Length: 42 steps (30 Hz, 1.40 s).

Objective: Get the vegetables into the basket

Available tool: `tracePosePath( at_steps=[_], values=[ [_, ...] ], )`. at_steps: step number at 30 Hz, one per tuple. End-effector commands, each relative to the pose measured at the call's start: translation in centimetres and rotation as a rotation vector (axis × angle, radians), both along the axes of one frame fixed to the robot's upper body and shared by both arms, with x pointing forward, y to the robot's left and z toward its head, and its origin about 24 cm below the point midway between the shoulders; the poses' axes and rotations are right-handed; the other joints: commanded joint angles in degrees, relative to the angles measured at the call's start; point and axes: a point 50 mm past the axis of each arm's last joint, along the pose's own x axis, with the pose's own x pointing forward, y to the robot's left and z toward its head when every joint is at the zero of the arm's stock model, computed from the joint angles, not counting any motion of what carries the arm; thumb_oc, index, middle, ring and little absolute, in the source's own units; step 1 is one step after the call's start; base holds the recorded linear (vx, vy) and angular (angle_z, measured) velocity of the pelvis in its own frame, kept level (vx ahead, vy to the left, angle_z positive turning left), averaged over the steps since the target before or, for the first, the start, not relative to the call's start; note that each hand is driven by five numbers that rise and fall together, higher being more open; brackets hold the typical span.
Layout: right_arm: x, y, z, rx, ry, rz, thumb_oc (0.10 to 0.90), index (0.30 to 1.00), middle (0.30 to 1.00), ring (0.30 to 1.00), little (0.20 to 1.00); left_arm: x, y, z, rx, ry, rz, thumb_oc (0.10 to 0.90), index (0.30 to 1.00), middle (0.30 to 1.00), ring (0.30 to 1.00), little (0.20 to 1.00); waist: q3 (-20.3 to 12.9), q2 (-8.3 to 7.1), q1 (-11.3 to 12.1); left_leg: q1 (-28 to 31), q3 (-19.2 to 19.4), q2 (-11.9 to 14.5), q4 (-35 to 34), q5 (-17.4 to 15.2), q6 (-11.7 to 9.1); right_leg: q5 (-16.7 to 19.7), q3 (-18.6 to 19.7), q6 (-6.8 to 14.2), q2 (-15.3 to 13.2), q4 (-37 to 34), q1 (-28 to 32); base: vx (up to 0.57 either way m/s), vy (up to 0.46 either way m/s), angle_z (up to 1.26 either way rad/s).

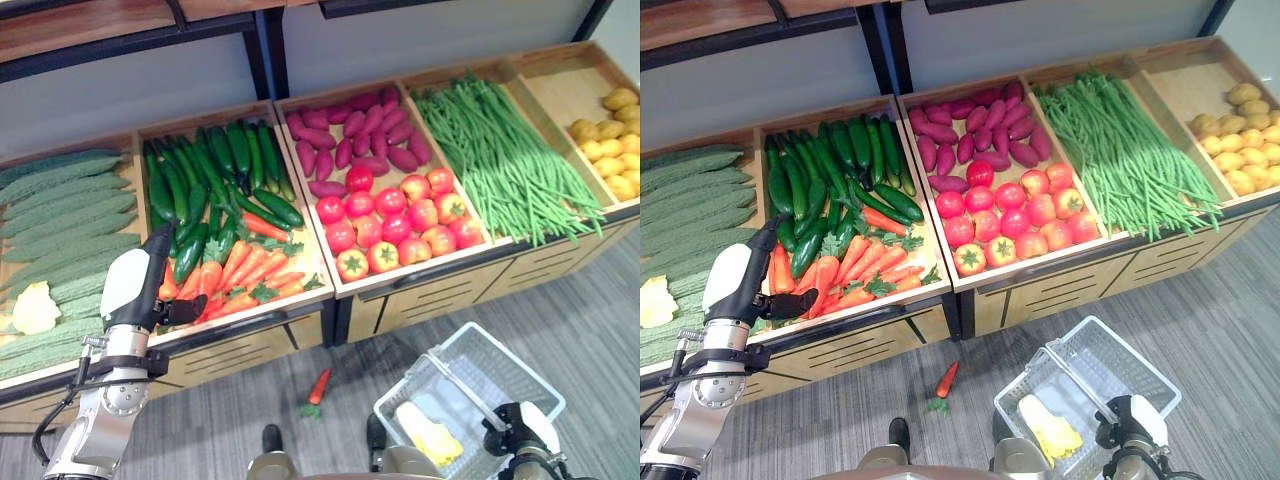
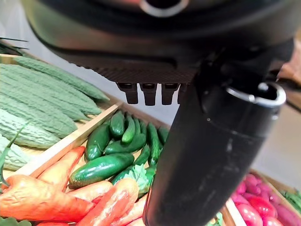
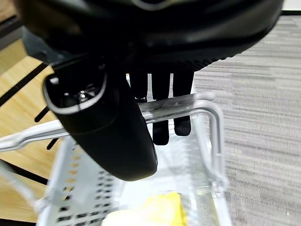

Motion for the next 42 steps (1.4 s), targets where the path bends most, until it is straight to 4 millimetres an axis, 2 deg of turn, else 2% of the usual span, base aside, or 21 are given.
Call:
tracePosePath(
  at_steps=[1,3,9,11,12,13,14,18,20,24,31,41,42],
  values=[
    [2.5,0.0,1.3,-0.018,-0.137,0.028,0.400,0.300,0.300,0.300,0.300,2.5,0.1,7.5,0.101,-0.342,-0.037,0.900,1.000,1.000,1.000,1.000,-1.6,-4.58,-2.0,1.4,0.8,-2.6,1.0,-7.0,-0.3,-5.4,-3.5,6.2,-8.3,0.0,1.3,0.00,-0.047,0.03],
    [2.6,-0.1,1.3,-0.021,-0.135,0.028,0.400,0.300,0.300,0.300,0.300,2.6,0.1,7.4,0.129,-0.331,-0.036,0.900,1.000,1.000,1.000,1.000,-1.7,-4.42,-1.8,1.3,0.8,-2.4,0.5,-6.7,-0.4,-5.4,-3.7,6.2,-8.2,0.0,1.2,0.00,-0.041,0.05],
    [2.6,1.0,0.9,0.001,-0.130,0.078,0.400,0.300,0.300,0.300,0.300,2.5,0.9,4.9,0.103,-0.233,0.026,0.900,1.000,1.000,1.000,1.000,-2.1,-4.66,-2.0,1.6,1.3,-2.6,0.0,-7.2,-0.2,-5.0,-3.8,6.2,-8.5,0.0,1.3,0.02,0.009,0.02],
    [2.6,1.1,0.8,0.003,-0.124,0.081,0.400,0.300,0.300,0.300,0.300,2.8,0.8,4.8,0.095,-0.237,0.037,0.900,1.000,1.000,1.000,1.000,-2.1,-4.79,-2.1,1.6,1.4,-2.8,0.0,-7.3,-0.1,-4.9,-3.8,6.3,-8.7,0.0,1.2,0.01,0.022,0.00],
    [2.6,1.7,0.5,0.017,-0.116,0.104,0.400,0.300,0.300,0.300,0.300,2.8,1.3,3.9,0.049,-0.245,0.112,0.900,1.000,1.000,1.000,1.000,-2.1,-5.13,-2.1,1.6,1.5,-2.9,0.0,-7.6,0.0,-4.8,-3.8,6.3,-8.8,0.0,1.2,0.02,0.033,0.00],
    [2.7,1.7,0.6,0.016,-0.116,0.104,0.400,0.300,0.300,0.300,0.300,2.9,1.3,3.9,0.048,-0.246,0.113,0.900,1.000,1.000,1.000,1.000,-2.1,-5.09,-2.1,1.6,1.5,-2.9,0.0,-7.6,0.0,-4.8,-3.7,6.3,-8.8,0.0,1.2,0.03,0.031,-0.03],
    [2.6,2.5,0.2,0.033,-0.107,0.125,0.400,0.300,0.300,0.300,0.300,3.2,1.2,3.2,-0.045,-0.324,0.205,0.900,1.000,1.000,1.000,1.000,-2.2,-5.73,-2.4,1.5,1.6,-2.9,0.0,-7.7,0.0,-4.7,-3.7,6.3,-8.9,0.0,1.2,0.00,0.000,0.00],
    [3.1,3.8,-0.2,0.053,-0.108,0.154,0.400,0.300,0.300,0.300,0.300,4.1,0.7,2.2,-0.211,-0.425,0.323,0.900,1.000,1.000,1.000,1.000,-2.1,-6.75,-2.7,1.3,1.9,-2.8,0.0,-7.8,0.0,-4.7,-3.5,6.2,-8.8,0.0,0.8,0.00,0.001,-0.03],
    [3.3,4.5,-0.3,0.061,-0.116,0.175,0.400,0.300,0.300,0.300,0.300,4.5,0.4,1.7,-0.282,-0.452,0.372,0.900,1.000,1.000,1.000,1.000,-2.0,-7.24,-2.9,1.3,2.0,-2.7,0.0,-7.8,0.0,-4.7,-3.4,6.2,-8.7,0.0,0.7,0.02,-0.009,-0.08],
    [3.2,4.8,-0.5,0.066,-0.114,0.174,0.400,0.300,0.300,0.300,0.300,5.1,-0.3,1.6,-0.307,-0.473,0.379,0.900,1.000,1.000,1.000,1.000,-1.9,-7.61,-3.1,1.2,2.1,-2.5,0.0,-7.8,-0.1,-4.8,-3.2,6.2,-8.6,0.0,0.6,0.01,-0.010,-0.05],
    [2.9,5.1,-0.8,0.059,-0.100,0.184,0.400,0.300,0.300,0.300,0.300,5.5,-0.7,-0.8,-0.366,-0.381,0.436,0.900,1.000,1.000,1.000,1.000,-1.9,-8.06,-3.6,1.5,2.4,-2.2,0.0,-7.8,-0.2,-5.0,-2.8,6.2,-8.3,0.0,0.7,0.01,-0.007,-0.03],
    [2.6,5.2,-0.9,0.055,-0.100,0.173,0.400,0.300,0.300,0.300,0.300,4.8,-0.2,-4.3,-0.374,-0.225,0.504,0.900,1.000,1.000,1.000,1.000,-1.5,-8.54,-3.9,1.5,2.8,-2.0,0.0,-7.7,-0.2,-4.9,-2.2,6.1,-7.9,0.0,0.2,0.00,-0.001,-0.01],
    [2.6,5.2,-0.9,0.053,-0.094,0.172,0.400,0.300,0.300,0.300,0.300,4.7,-0.2,-4.8,-0.379,-0.198,0.510,0.863,0.948,0.948,0.948,0.948,-1.4,-8.54,-3.9,1.5,2.8,-2.1,0.0,-7.7,-0.2,-4.9,-2.1,6.1,-7.9,0.0,0.1,0.01,0.000,-0.06]
  ],
)
